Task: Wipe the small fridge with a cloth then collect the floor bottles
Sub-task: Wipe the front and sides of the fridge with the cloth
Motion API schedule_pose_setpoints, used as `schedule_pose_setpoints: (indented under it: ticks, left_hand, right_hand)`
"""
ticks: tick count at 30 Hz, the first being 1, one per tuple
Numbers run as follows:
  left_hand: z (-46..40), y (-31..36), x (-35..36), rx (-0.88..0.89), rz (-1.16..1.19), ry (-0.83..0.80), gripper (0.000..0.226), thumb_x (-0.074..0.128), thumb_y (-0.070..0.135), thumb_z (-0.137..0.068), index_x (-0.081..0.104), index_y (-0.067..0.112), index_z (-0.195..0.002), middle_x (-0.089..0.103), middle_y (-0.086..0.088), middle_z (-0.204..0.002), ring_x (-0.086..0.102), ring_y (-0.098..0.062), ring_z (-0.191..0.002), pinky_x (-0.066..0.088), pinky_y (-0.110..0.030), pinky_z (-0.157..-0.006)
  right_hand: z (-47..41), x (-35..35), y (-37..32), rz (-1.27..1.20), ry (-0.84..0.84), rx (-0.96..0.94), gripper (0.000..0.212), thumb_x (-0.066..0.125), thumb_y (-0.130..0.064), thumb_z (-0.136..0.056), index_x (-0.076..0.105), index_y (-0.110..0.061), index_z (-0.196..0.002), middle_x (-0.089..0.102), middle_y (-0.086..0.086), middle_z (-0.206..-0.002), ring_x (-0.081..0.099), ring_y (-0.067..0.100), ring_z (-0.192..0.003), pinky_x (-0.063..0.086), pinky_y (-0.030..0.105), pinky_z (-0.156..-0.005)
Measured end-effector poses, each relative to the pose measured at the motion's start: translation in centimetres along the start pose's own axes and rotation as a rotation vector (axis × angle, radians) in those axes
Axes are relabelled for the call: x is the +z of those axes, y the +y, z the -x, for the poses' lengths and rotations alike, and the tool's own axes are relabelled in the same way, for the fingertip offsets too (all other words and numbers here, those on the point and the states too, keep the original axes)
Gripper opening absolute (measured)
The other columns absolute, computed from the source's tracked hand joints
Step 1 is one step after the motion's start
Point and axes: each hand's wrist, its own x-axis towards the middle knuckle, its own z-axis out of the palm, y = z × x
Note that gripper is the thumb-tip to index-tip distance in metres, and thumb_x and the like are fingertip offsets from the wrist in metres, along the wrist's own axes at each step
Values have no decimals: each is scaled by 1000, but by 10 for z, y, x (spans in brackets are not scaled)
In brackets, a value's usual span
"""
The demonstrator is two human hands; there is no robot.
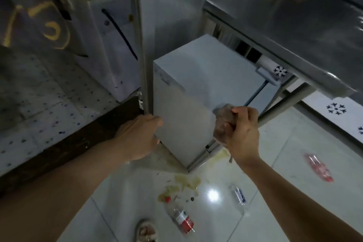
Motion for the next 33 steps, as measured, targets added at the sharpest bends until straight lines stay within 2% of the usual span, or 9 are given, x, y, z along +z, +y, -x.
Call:
schedule_pose_setpoints:
  ticks: [3, 6, 10, 15, 19, 22, 25, 30, 33]
  left_hand:
    - [-45, 1, -8, 120, -59, 67, 27, 58, 22, -86, 52, 12, -110, 52, -6, -113, 50, -24, -103, 46, -38, -82]
    - [-84, 4, -6, 236, -125, 105, 34, 61, 22, -84, 52, 12, -115, 51, -6, -119, 49, -27, -110, 42, -40, -89]
    - [-130, 10, -1, 385, -225, 203, 43, 62, 19, -77, 50, 16, -119, 44, -5, -132, 43, -28, -117, 33, -43, -95]
    - [-172, 3, -1, 470, -223, 253, 39, 67, 8, -72, 58, 11, -110, 52, -10, -125, 48, -33, -112, 37, -48, -91]
    - [-181, -4, 0, 547, -147, 352, 28, 69, 4, -68, 62, 9, -95, 58, -10, -106, 52, -34, -91, 42, -46, -79]
    - [-191, -14, -4, 662, -77, 368, 26, 65, -2, -70, 64, 8, -94, 60, -11, -101, 53, -35, -85, 42, -43, -74]
    - [-205, -35, -13, 796, -35, 357, 25, 52, -2, -75, 67, 6, -94, 62, -12, -99, 56, -35, -85, 44, -45, -72]
    - [-221, -80, -17, 763, -106, 432, 46, 65, -8, -68, 64, 16, -107, 59, -10, -109, 50, -35, -96, 36, -41, -79]
    - [-220, -81, -6, 768, -91, 469, 46, 65, -5, -69, 59, 17, -109, 56, -11, -112, 42, -32, -98, 36, -44, -82]
  right_hand:
    - [-15, 22, 0, 43, 30, 38, 35, 64, -5, -81, 56, -8, -115, 46, 12, -118, 52, 32, -98, 49, 42, -77]
    - [-11, 41, 3, 222, 41, -52, 41, 74, -1, -69, 59, -3, -107, 53, 20, -112, 51, 33, -93, 45, 39, -69]
    - [-9, 49, 15, 393, -59, -77, 64, 88, -15, -51, 52, -8, -103, 52, 19, -113, 51, 32, -89, 45, 40, -66]
    - [-6, 60, 24, 465, -12, -148, 61, 83, -19, -58, 43, -10, -104, 40, 19, -120, 44, 33, -95, 43, 42, -68]
    - [-7, 63, 17, 472, 76, -159, 38, 64, -18, -72, 43, -9, -103, 39, 18, -118, 40, 32, -96, 43, 42, -70]
    - [-16, 78, -1, 516, 142, -126, 23, 55, -18, -84, 42, -9, -101, 39, 17, -117, 43, 32, -98, 39, 40, -73]
    - [-31, 105, -28, 543, 185, -22, 32, 63, -20, -80, 41, -10, -102, 50, 20, -113, 50, 35, -95, 42, 45, -77]
    - [-58, 142, -71, 571, 237, 123, 44, 68, -22, -69, 40, -11, -100, 55, 19, -110, 43, 32, -94, 43, 43, -77]
    - [-53, 134, -62, 615, 222, 60, 34, 68, -19, -76, 45, -12, -101, 56, 16, -115, 45, 30, -94, 36, 40, -78]
